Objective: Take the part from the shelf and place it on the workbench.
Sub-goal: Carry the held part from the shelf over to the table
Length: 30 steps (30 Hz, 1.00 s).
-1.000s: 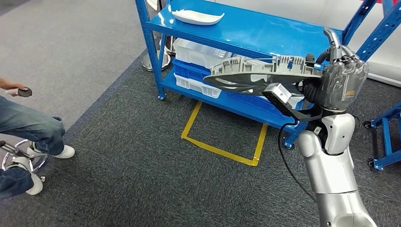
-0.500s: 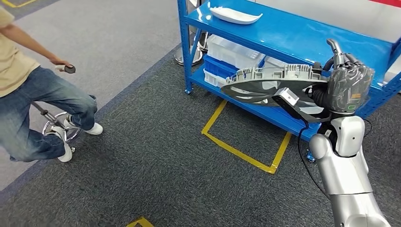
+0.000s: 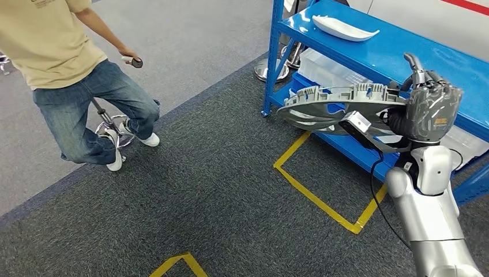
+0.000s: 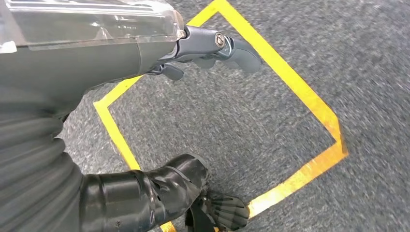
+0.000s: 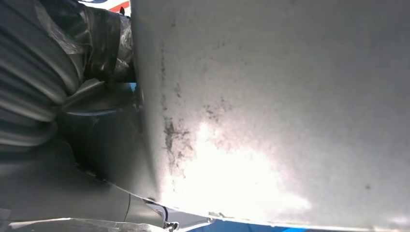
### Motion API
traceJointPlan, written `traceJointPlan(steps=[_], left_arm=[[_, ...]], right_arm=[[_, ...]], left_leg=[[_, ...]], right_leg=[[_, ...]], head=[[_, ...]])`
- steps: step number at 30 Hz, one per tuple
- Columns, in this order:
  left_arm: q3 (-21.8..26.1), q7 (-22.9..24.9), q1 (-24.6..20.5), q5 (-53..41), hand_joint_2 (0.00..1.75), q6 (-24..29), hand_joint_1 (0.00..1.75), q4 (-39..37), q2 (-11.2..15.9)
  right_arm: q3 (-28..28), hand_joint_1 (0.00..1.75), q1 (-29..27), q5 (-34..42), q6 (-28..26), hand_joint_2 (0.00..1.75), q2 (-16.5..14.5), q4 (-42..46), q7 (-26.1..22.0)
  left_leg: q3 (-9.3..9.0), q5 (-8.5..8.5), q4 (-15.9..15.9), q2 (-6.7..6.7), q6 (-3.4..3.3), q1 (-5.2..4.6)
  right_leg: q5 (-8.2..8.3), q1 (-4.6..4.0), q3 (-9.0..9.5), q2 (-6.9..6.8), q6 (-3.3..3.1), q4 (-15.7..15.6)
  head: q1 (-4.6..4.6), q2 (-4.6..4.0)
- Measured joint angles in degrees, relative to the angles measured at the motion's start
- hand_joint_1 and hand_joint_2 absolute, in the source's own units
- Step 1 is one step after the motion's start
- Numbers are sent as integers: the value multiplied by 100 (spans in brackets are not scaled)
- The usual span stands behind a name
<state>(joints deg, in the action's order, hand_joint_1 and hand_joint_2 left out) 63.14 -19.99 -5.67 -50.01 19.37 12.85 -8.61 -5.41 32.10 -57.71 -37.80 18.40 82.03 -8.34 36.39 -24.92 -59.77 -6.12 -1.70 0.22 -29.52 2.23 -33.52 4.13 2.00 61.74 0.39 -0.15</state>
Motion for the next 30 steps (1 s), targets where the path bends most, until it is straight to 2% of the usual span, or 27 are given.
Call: traceJointPlan(steps=[1,3,4,5,7,8,9,10,11,12,14,15,16,18,19,21,22,23,24,25,26,27,28,29,30], left_arm=[[0,4,1,-5,175,-1,0,0,2],[0,11,29,-23,175,-2,0,0,10],[0,13,48,-34,175,-2,0,0,13],[0,14,58,-49,175,-4,0,0,15],[-2,34,46,-109,175,-9,0,0,13],[-5,62,36,-148,175,-12,0,0,15],[-10,99,30,-189,175,-14,0,0,23],[-15,139,31,-217,175,-14,0,0,33],[-20,169,35,-234,175,-15,0,0,50],[-23,192,38,-244,175,-15,0,0,71],[-27,213,36,-252,175,-15,0,1,122],[-29,215,29,-255,175,-15,0,2,144],[-30,215,28,-258,175,-15,0,2,165],[-31,216,36,-267,175,-15,0,2,185],[-32,217,47,-273,175,-14,0,2,190],[-33,225,49,-280,175,-7,0,2,191],[-33,233,43,-281,175,0,0,2,190],[-33,244,35,-281,175,8,0,2,191],[-33,256,30,-281,175,14,0,2,192],[-33,266,30,-279,175,20,0,2,192],[-32,273,33,-274,175,22,0,2,192],[-32,273,41,-266,175,25,0,2,191],[-31,258,49,-256,175,25,0,2,191],[-30,228,51,-245,175,25,0,2,192],[-29,180,50,-235,175,23,0,2,192]], right_arm=[[31,175,-19,7,16,175,50,-1,5],[90,175,-46,44,81,175,124,-16,17],[109,175,-43,71,118,175,148,-28,19],[127,175,-37,108,155,175,174,-43,19],[177,175,-29,182,192,175,230,-76,-27],[204,175,-28,209,194,175,248,-97,-69],[225,175,-27,226,192,175,259,-121,-115],[236,175,-27,233,190,175,263,-142,-153],[237,175,-26,233,188,175,263,-156,-177],[237,175,-26,233,186,175,263,-164,-190],[241,175,-22,233,184,175,263,-168,-202],[246,175,-20,233,183,175,264,-169,-204],[251,175,-20,234,182,175,264,-172,-205],[257,175,-21,234,182,175,264,-174,-207],[257,175,-22,234,182,175,263,-175,-211],[267,175,-15,237,181,175,274,-177,-220],[277,175,-16,238,180,175,283,-180,-222],[287,175,-24,240,180,175,293,-184,-221],[295,175,-43,242,181,175,299,-189,-220],[298,175,-67,242,182,175,300,-193,-219],[299,175,-89,239,182,175,300,-196,-219],[299,175,-109,231,181,175,300,-194,-219],[299,175,-126,220,179,175,300,-188,-220],[299,175,-140,207,178,175,299,-181,-222],[299,175,-160,195,173,175,304,-165,-225]], left_leg=[[50,18,-22,-73,34,-1],[119,57,-20,-190,99,10],[151,32,-53,-126,126,0],[216,-54,-177,16,153,-7],[471,-383,-754,393,198,-14],[633,-553,-1127,501,215,-3],[752,-653,-1415,550,221,6],[792,-662,-1541,573,216,8],[724,-568,-1448,588,196,4],[549,-397,-1143,624,156,-12],[140,-139,-382,877,30,-94],[7,-85,-126,993,-22,-138],[-45,-89,-7,1059,-55,-174],[-72,-54,82,954,-86,-175],[-102,-18,151,879,-97,-157],[-168,57,281,748,-129,-111],[-175,74,303,678,-135,-106],[-173,80,304,603,-148,-104],[-170,81,295,520,-153,-103],[-169,76,280,433,-150,-101],[-166,66,252,346,-139,-94],[-160,47,211,263,-119,-83],[-140,17,150,179,-87,-65],[-101,-15,72,99,-50,-58],[-46,-36,3,20,-14,-49]], right_leg=[[-28,-3,4,40,-13,-36],[1,-8,-6,-87,-70,-56],[17,-4,-4,-148,-104,-66],[33,3,-5,-218,-142,-79],[47,-16,-11,-368,-189,-91],[46,-34,-16,-453,-202,-91],[43,-52,-17,-539,-209,-90],[39,-68,-16,-618,-216,-90],[35,-84,-11,-691,-222,-90],[28,-102,0,-765,-226,-91],[9,-138,26,-906,-229,-99],[4,-151,36,-977,-221,-111],[2,-158,43,-1048,-212,-126],[1,-167,79,-1172,-173,-170],[-19,-160,96,-1117,-150,-169],[-200,-139,-3,-797,-114,75],[-351,-121,-144,-613,-106,362],[-507,-114,-327,-508,-95,715],[-602,-104,-490,-464,-78,1021],[-598,-90,-588,-445,-54,1184],[-484,-69,-590,-435,-27,1147],[-293,-40,-498,-415,2,922],[-121,-2,-356,-330,31,612],[-7,24,-228,-196,51,327],[35,42,-143,-77,45,144]], head=[[-1,0],[0,0],[-4,0],[-15,0],[-37,0],[-44,0],[-43,0],[-43,0],[-43,0],[-43,0],[-41,0],[-42,0],[-41,0],[-42,0],[-39,0],[-35,0],[-33,0],[-33,0],[-33,0],[-33,0],[-33,0],[-33,0],[-33,0],[-29,0],[-27,0]])
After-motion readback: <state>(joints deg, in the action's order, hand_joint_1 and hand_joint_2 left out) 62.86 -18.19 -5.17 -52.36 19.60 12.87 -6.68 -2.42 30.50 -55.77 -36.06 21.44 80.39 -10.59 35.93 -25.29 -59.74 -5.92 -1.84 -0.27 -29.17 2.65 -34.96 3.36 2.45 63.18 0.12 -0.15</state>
